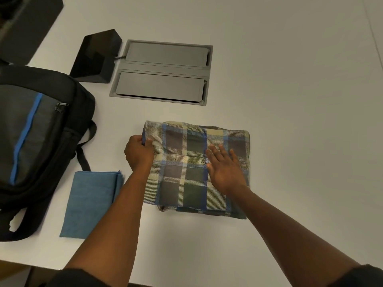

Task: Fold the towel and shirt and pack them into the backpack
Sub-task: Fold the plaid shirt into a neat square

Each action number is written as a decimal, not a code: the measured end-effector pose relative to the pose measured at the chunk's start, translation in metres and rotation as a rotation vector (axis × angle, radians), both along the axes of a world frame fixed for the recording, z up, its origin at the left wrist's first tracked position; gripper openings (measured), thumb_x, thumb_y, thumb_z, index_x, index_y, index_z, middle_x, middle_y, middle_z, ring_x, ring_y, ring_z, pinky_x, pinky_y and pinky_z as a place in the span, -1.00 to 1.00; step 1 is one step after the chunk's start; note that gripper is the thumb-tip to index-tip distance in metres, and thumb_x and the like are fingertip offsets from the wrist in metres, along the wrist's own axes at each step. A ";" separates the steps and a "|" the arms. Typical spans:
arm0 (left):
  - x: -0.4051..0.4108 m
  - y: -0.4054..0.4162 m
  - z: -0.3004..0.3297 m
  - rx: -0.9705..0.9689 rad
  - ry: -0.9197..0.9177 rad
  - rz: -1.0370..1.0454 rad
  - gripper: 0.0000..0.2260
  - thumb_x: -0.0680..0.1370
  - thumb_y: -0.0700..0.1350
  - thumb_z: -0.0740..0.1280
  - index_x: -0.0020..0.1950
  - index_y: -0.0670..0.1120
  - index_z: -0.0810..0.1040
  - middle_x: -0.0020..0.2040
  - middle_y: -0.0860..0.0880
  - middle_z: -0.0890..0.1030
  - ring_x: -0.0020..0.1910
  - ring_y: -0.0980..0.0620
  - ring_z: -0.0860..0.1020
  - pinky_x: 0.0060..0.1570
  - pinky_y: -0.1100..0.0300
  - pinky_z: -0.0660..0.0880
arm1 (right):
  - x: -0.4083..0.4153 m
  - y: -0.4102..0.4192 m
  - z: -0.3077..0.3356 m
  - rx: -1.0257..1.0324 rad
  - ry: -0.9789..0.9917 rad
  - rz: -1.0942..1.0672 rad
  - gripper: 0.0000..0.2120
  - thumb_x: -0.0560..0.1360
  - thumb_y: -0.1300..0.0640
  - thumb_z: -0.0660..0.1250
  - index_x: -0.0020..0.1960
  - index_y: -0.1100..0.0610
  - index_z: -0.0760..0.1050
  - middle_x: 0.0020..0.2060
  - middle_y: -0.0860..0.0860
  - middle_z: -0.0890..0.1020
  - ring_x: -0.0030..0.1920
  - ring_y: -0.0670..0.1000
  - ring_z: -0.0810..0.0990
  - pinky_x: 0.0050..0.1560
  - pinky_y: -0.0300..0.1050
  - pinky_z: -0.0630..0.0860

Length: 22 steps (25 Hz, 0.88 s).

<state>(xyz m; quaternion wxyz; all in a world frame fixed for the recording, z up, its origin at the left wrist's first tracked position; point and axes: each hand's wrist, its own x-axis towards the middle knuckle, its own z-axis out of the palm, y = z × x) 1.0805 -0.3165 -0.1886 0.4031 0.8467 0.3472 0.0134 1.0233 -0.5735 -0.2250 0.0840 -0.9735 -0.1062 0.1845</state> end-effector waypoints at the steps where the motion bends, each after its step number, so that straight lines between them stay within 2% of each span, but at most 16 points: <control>1: 0.001 0.002 0.002 0.018 0.025 0.007 -0.72 0.58 -0.06 0.39 0.23 -0.15 0.53 0.19 -0.14 0.61 0.15 -0.16 0.58 -0.02 0.11 0.43 | 0.000 0.000 0.000 0.006 -0.006 0.000 -0.37 0.59 -0.21 -0.36 0.61 -0.04 -0.08 0.60 -0.03 -0.04 0.59 0.07 -0.15 0.55 0.16 -0.21; 4: 0.003 0.010 0.009 0.092 0.076 -0.033 -0.74 0.57 -0.01 0.39 0.18 -0.13 0.55 0.16 -0.13 0.63 0.08 -0.14 0.59 -0.06 0.12 0.41 | 0.000 0.000 0.002 0.001 -0.001 -0.002 -0.39 0.60 -0.18 -0.34 0.61 -0.05 -0.08 0.60 -0.04 -0.05 0.59 0.06 -0.16 0.56 0.16 -0.19; 8: 0.001 0.015 0.012 0.182 -0.018 -0.140 -0.81 0.59 -0.03 0.36 0.08 -0.14 0.54 0.03 -0.12 0.64 -0.09 -0.06 0.56 -0.12 0.13 0.42 | 0.000 0.001 0.004 -0.027 0.006 -0.005 -0.41 0.61 -0.17 -0.28 0.61 -0.05 -0.09 0.60 -0.04 -0.07 0.59 0.06 -0.17 0.56 0.16 -0.20; 11: 0.000 0.015 0.014 0.234 -0.086 -0.158 -0.80 0.60 -0.02 0.34 0.11 -0.12 0.56 0.06 -0.12 0.65 -0.01 -0.12 0.60 -0.07 0.13 0.43 | 0.000 0.002 0.004 -0.037 0.009 -0.005 -0.41 0.61 -0.18 -0.29 0.61 -0.05 -0.09 0.60 -0.04 -0.07 0.59 0.06 -0.17 0.56 0.14 -0.22; 14: 0.001 0.023 0.011 0.161 -0.099 -0.169 -0.79 0.60 -0.02 0.35 0.13 -0.13 0.58 0.09 -0.14 0.66 0.05 -0.15 0.60 -0.02 0.10 0.48 | 0.000 0.003 0.004 -0.037 0.007 -0.009 -0.40 0.61 -0.18 -0.29 0.61 -0.05 -0.08 0.60 -0.04 -0.06 0.59 0.06 -0.16 0.56 0.14 -0.21; 18: 0.004 0.049 0.002 -0.061 0.051 -0.318 -0.73 0.53 0.01 0.44 0.14 -0.10 0.58 0.06 -0.13 0.67 -0.05 -0.14 0.65 0.02 -0.08 0.61 | 0.000 0.003 0.004 -0.036 0.008 -0.015 -0.40 0.60 -0.17 -0.29 0.61 -0.06 -0.08 0.60 -0.04 -0.05 0.59 0.06 -0.15 0.56 0.15 -0.20; 20: 0.004 0.060 0.001 -0.110 0.121 -0.352 -0.69 0.48 -0.03 0.50 0.14 -0.12 0.58 0.05 -0.10 0.67 -0.02 -0.10 0.64 0.05 -0.04 0.60 | 0.000 0.006 0.007 -0.022 0.011 -0.032 -0.39 0.60 -0.17 -0.29 0.61 -0.05 -0.05 0.60 -0.04 -0.03 0.60 0.06 -0.14 0.56 0.16 -0.19; 22: 0.002 0.064 -0.002 -0.073 0.155 -0.361 -0.76 0.47 -0.07 0.51 0.06 -0.12 0.59 0.02 -0.10 0.66 0.00 -0.09 0.62 0.05 0.05 0.56 | 0.000 0.011 0.010 -0.021 0.020 -0.062 -0.43 0.63 -0.15 -0.23 0.61 -0.04 -0.04 0.60 -0.02 -0.02 0.60 0.07 -0.13 0.55 0.18 -0.20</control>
